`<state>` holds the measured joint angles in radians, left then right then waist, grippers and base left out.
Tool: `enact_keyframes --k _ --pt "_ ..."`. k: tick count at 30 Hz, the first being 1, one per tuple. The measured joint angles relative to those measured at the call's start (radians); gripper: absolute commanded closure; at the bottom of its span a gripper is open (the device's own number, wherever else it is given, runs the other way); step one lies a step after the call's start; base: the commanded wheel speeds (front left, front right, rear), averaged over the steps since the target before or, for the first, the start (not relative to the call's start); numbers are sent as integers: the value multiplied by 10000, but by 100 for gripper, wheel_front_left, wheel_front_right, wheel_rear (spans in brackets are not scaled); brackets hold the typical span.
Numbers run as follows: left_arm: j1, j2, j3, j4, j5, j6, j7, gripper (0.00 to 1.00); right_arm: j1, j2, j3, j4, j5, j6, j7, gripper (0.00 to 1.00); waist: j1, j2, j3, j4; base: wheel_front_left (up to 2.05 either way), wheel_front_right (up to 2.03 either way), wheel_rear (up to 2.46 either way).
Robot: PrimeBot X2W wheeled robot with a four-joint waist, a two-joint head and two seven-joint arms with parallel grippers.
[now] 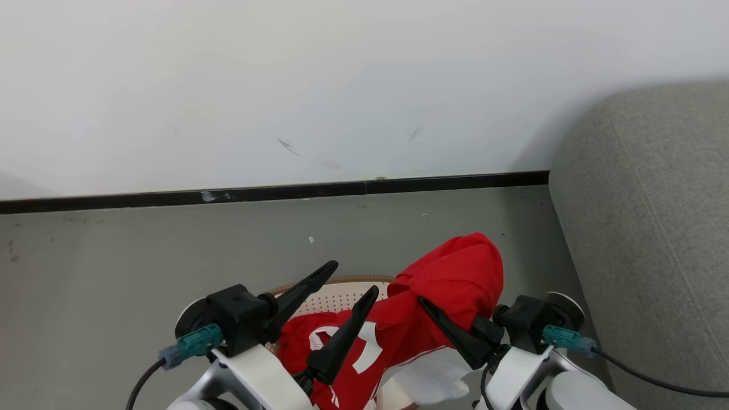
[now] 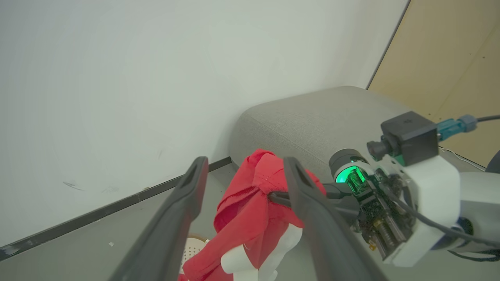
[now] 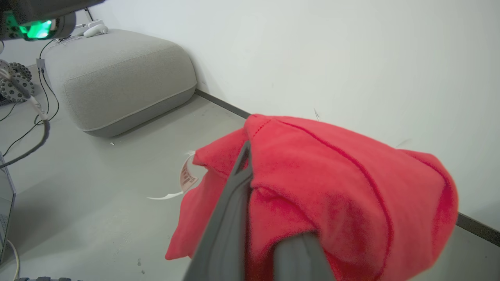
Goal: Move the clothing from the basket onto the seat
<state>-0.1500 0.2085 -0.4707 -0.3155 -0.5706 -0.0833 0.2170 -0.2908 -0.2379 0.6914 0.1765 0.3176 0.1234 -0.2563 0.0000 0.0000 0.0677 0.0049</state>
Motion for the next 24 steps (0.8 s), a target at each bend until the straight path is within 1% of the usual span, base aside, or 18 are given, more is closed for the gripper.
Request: enact_keyframes --k 12,24 --pt "341 73 -222 -190 102 -88 -617 0 12 -221 -433 -353 -6 0 0 100 0 0 -89 -456 0 0 0" --pt "407 127 -577 -272 109 -263 -1039 0 426 -673 -1499 -723 -88 0 0 100 0 0 -55 -1143 0 0 0"
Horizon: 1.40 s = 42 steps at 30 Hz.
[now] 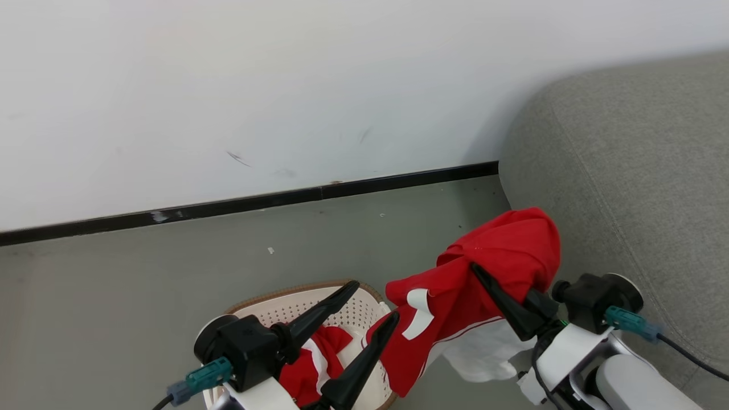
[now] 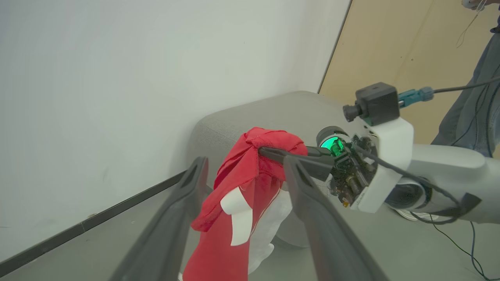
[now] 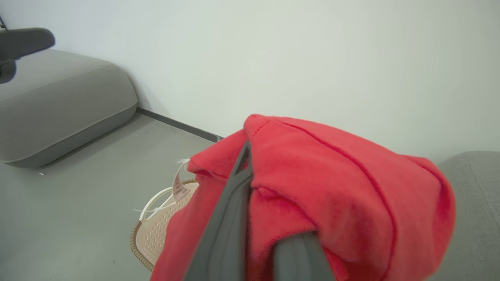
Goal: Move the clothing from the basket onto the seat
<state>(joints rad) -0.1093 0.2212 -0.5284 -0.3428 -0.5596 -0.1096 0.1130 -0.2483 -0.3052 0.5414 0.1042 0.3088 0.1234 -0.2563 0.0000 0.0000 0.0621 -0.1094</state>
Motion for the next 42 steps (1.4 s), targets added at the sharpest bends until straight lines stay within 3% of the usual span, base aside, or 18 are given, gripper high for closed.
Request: enact_keyframes --k 12,29,42 --pt "-8 77 -288 -67 4 -50 -345 0 559 -412 -1465 -389 -25 0 0 100 0 0 159 -874 0 0 0" --pt "-15 322 -387 -136 203 -88 -556 0 1253 -349 -3300 -637 654 0 0 100 0 0 519 -2044 0 0 0" --pt "-11 410 -479 -370 525 -75 -566 0 827 -872 -4034 58 1722 0 104 100 0 0 1054 -2328 0 0 0"
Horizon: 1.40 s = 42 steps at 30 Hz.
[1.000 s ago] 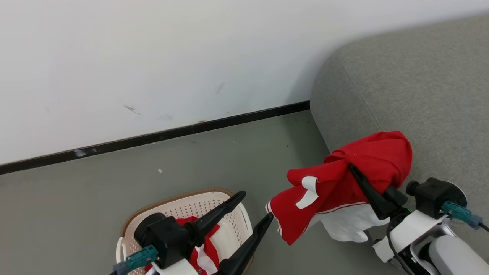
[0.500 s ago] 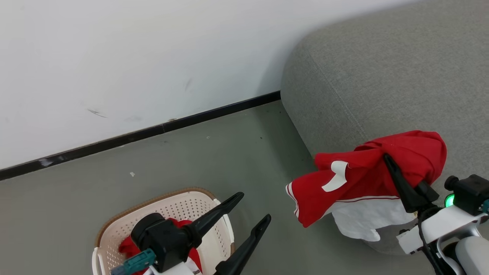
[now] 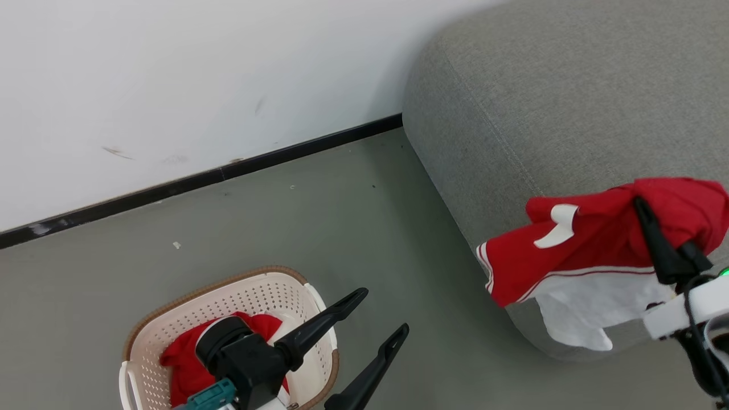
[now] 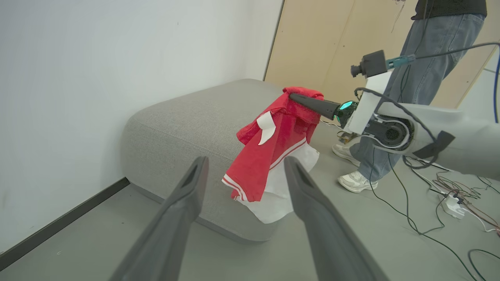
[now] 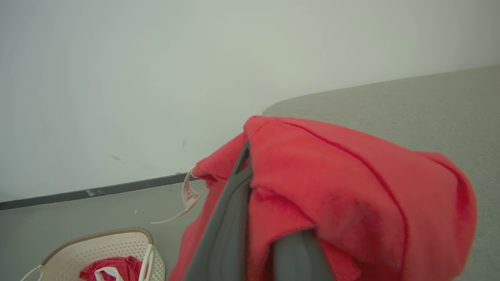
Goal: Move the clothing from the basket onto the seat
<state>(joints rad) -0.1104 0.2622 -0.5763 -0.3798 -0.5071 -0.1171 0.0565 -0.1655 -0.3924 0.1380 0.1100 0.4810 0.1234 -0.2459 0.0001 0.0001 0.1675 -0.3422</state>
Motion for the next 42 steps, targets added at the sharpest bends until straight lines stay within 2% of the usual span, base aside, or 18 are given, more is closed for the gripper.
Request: enact_keyframes --k 3,4,8,13,21,27,30,33,42 --pt "7 12 -35 -38 21 10 44 0 -517 25 -451 184 669 0 178 100 0 0 148 66 0 0 0" --pt "17 29 -46 -71 79 63 52 0 -872 82 -905 403 1206 0 401 100 0 0 250 124 0 0 0" --pt "54 75 -77 -127 94 86 130 0 -1365 121 -1478 708 1774 0 729 100 0 0 407 223 0 0 0" --pt "56 144 -98 -251 176 92 217 0 -2407 339 -2681 1244 2915 0 1170 100 0 0 679 419 0 0 0" --pt "28 169 -102 -418 234 102 316 0 -4130 353 -4677 2420 3942 -2 1833 100 0 0 1105 769 0 0 0" --pt "-82 173 -115 -458 238 102 391 0 -5648 242 -5843 3131 4445 -2 2343 100 0 0 1392 1052 0 0 0" --pt "-100 161 -115 -460 238 102 391 0 -6374 -90 -6236 3471 4498 -2 2573 100 0 0 1515 1206 0 0 0" --pt "-125 155 -113 -458 238 102 391 0 -6945 -435 -6510 3785 4364 -2 2771 100 0 0 1628 1367 0 0 0" --pt "-247 151 -198 -456 238 102 414 0 -8091 -917 -7524 5239 3718 -2 3183 100 0 0 1998 1812 0 0 0"
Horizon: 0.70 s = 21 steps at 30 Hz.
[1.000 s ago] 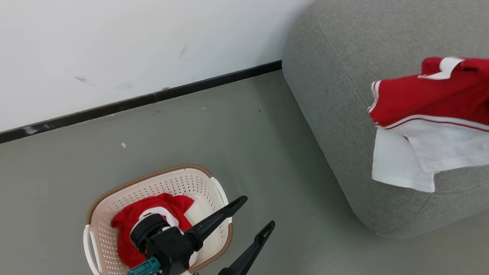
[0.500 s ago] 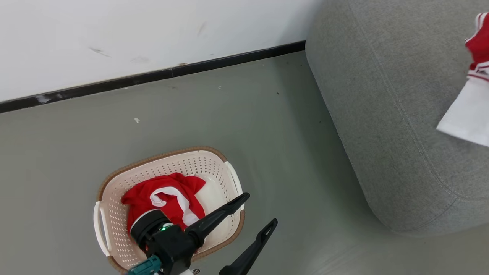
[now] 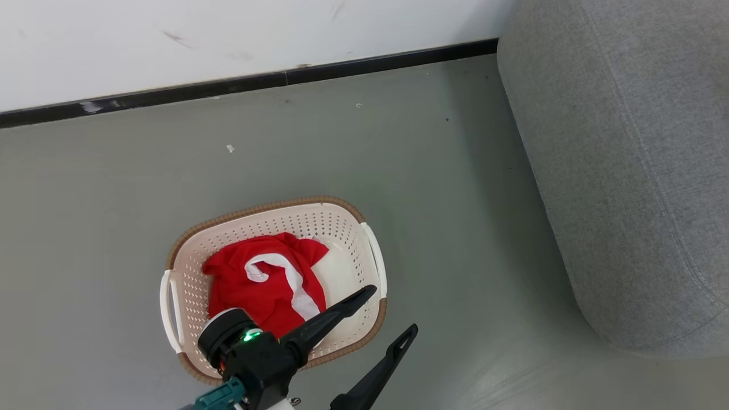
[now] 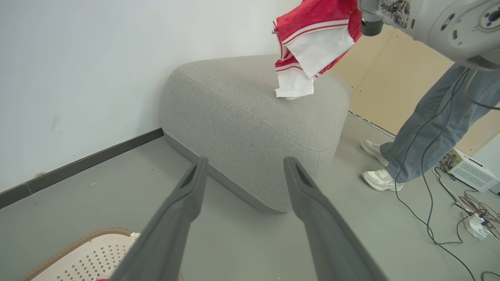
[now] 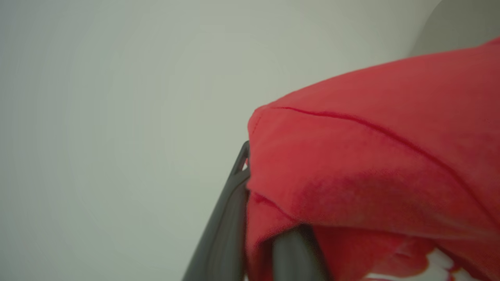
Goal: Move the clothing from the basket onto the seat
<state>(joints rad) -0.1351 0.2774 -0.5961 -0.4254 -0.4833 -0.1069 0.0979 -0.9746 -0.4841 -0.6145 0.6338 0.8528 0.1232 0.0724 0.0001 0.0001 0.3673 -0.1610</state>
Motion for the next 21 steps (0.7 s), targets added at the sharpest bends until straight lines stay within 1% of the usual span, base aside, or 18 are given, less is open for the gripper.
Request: enact_keyframes --k 4,8,21 --pt "-62 12 -63 0 0 -2 71 0 -204 -123 -575 903 -456 0 86 100 0 0 201 162 0 0 0" --pt "-305 10 -132 -4 0 -15 111 0 -443 -311 -892 1429 -892 0 86 100 0 0 405 304 0 0 0" --pt "-742 42 -119 15 -6 -27 148 0 -2251 -761 -1064 1476 -1590 0 155 100 0 0 1025 631 0 0 0"
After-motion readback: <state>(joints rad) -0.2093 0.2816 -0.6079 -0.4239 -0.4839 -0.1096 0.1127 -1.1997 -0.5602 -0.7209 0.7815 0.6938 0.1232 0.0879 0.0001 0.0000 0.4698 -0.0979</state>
